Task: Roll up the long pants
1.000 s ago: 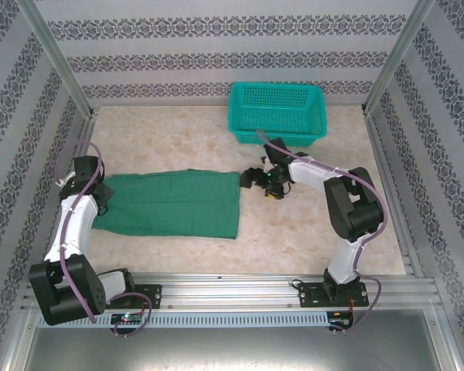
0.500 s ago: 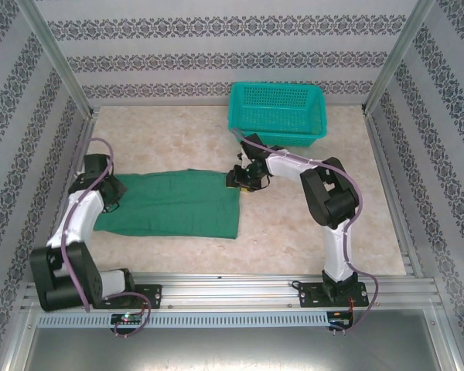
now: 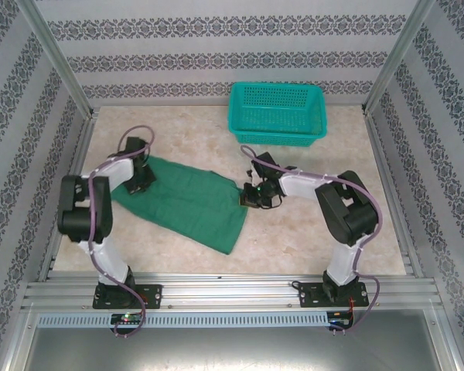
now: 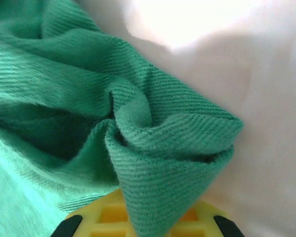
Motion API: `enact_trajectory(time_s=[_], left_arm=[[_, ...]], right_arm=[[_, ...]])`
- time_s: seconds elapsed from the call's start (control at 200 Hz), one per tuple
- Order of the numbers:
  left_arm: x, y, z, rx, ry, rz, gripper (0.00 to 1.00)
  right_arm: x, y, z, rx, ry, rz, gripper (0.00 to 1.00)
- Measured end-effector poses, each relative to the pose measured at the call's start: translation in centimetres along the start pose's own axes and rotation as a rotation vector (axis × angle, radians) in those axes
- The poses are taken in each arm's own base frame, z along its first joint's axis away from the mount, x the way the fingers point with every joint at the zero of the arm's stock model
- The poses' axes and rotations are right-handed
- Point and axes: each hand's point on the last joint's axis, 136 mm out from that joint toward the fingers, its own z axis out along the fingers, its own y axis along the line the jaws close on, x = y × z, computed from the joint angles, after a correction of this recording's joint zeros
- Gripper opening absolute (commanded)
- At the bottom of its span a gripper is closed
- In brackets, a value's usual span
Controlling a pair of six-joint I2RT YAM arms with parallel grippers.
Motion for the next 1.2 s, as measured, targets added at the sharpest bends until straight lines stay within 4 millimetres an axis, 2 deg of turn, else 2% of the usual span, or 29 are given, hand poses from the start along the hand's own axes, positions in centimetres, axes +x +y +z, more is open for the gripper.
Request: enact_trajectory(time_s=[0.12,0.275,0.31,0.34,0.35,0.36,0.365,0.385,0.425,0.465,0.49,0.51,0.515,0.54,0.595,0.654,0.734,0.794,0.879,0.939,1.009,1.064,1.089,1.139,1.184,1.199], left_arm=[[-2.7,-7.2,1.3,0.071,-0.035,0.090,0.00],[-4.2,-15.3,2.3,0.195,-0.056,0.176,0.00],[-4.2,-16.7,2.3,0.220,-0.051,0.192,0.00],[-4.0,-17.7,2.3,0.238,-0.045,0.207,0.00],[-3.9,-18.0,2.2,0.243,-0.042,0.212,0.00],[-3.8,-18.3,2.2,0.248,-0.041,0.218,0.00],[-3.8,-18.4,2.2,0.250,-0.041,0.220,0.00],[-3.7,-18.8,2.1,0.258,-0.041,0.230,0.01],[-3.5,-19.5,2.0,0.267,-0.042,0.249,0.11],[-3.3,-19.8,1.9,0.266,-0.046,0.270,0.32],[-3.1,-19.8,1.8,0.266,-0.049,0.283,0.57],[-3.1,-19.8,1.6,0.268,-0.059,0.291,0.90],[-3.0,-19.8,1.6,0.269,-0.061,0.292,0.95],[-2.9,-19.7,1.1,0.269,-0.072,0.302,1.00],[-2.4,-18.7,0.1,0.257,-0.098,0.317,1.00],[-1.9,-16.9,-2.2,0.238,-0.131,0.332,1.00],[-2.6,-15.1,-6.9,0.236,-0.219,0.328,1.00],[-4.0,-14.6,-11.0,0.264,-0.315,0.313,1.00],[-5.1,-14.3,-17.4,0.367,-0.465,0.302,1.00],[-4.9,-13.7,-20.4,0.424,-0.518,0.294,1.00],[-4.2,-13.7,-21.8,0.478,-0.505,0.311,1.00],[-3.1,-14.1,-21.4,0.519,-0.467,0.340,0.99],[-2.3,-14.1,-20.9,0.531,-0.441,0.355,0.93],[0.2,-13.6,-19.3,0.545,-0.365,0.384,0.67],[3.0,-12.4,-17.6,0.530,-0.286,0.411,0.36],[3.9,-12.0,-17.3,0.525,-0.264,0.418,0.22]], right_arm=[[4.3,0.9,0.2,0.014,0.037,-0.080,0.00],[9.5,4.5,1.8,0.026,0.091,-0.247,0.01],[10.4,5.3,2.2,0.035,0.094,-0.289,0.22],[11.1,6.0,2.4,0.044,0.092,-0.326,0.55],[11.2,6.2,2.5,0.047,0.092,-0.333,0.69],[11.4,6.5,2.6,0.048,0.092,-0.345,0.89],[11.6,6.6,2.6,0.052,0.093,-0.352,0.93],[12.0,6.8,2.7,0.063,0.093,-0.367,0.97],[12.6,7.1,2.8,0.092,0.089,-0.400,0.98],[13.0,7.1,2.6,0.129,0.076,-0.427,0.98],[13.0,7.0,2.3,0.153,0.060,-0.441,0.98],[12.9,6.9,2.0,0.177,0.043,-0.454,0.98],[12.9,6.8,1.9,0.180,0.042,-0.456,0.98],[12.8,6.6,1.3,0.207,0.021,-0.468,0.98],[12.4,6.4,-0.3,0.246,-0.028,-0.491,0.98],[11.1,6.6,-2.7,0.270,-0.117,-0.498,0.98],[9.1,7.2,-6.1,0.278,-0.249,-0.485,0.98],[7.9,7.3,-7.5,0.266,-0.298,-0.446,0.98],[6.2,5.9,-7.8,0.292,-0.295,-0.355,0.98],[5.3,4.8,-7.5,0.336,-0.293,-0.323,0.98],[5.9,4.4,-7.1,0.363,-0.283,-0.342,0.98],[6.4,4.9,-6.9,0.355,-0.279,-0.361,0.97],[6.6,5.1,-6.9,0.352,-0.277,-0.368,0.94],[6.7,5.3,-6.9,0.356,-0.277,-0.379,0.89],[6.5,5.0,-7.1,0.369,-0.284,-0.370,0.88],[6.4,4.9,-7.2,0.375,-0.287,-0.369,0.87]])
